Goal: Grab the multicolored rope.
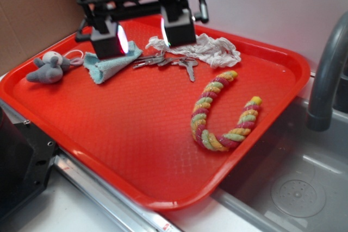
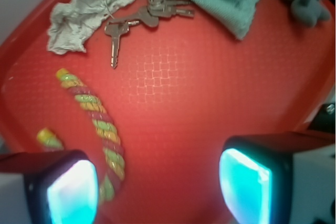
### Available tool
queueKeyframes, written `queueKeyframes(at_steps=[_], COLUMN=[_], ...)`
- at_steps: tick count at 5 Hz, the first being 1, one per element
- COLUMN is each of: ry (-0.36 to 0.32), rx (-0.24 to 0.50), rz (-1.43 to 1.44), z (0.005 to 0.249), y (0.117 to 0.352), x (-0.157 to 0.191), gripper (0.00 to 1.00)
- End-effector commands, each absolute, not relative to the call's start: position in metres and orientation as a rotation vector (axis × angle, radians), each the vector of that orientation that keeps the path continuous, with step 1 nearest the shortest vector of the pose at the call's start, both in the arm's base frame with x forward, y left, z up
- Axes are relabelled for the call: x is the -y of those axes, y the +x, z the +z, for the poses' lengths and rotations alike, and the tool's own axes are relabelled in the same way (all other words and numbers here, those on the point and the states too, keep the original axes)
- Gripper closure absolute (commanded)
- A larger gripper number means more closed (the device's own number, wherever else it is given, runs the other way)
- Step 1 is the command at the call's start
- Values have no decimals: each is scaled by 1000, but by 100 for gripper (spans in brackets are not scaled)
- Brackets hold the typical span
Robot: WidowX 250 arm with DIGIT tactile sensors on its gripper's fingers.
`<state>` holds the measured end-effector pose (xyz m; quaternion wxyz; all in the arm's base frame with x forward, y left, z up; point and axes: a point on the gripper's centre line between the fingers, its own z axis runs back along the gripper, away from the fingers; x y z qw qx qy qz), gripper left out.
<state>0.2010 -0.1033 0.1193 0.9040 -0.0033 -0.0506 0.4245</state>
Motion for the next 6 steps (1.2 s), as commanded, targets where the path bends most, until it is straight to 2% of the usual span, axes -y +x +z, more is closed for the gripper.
queueKeyframes(at_steps=[1,3,4,5,6], ry=[5,34,30,29,19], rx=[122,118,119,112,85], rz=[850,799,786,789,787], z=[72,38,30,23,14], y=[227,229,229,228,228], x=[130,138,140,138,135], gripper=[0,0,0,70,100])
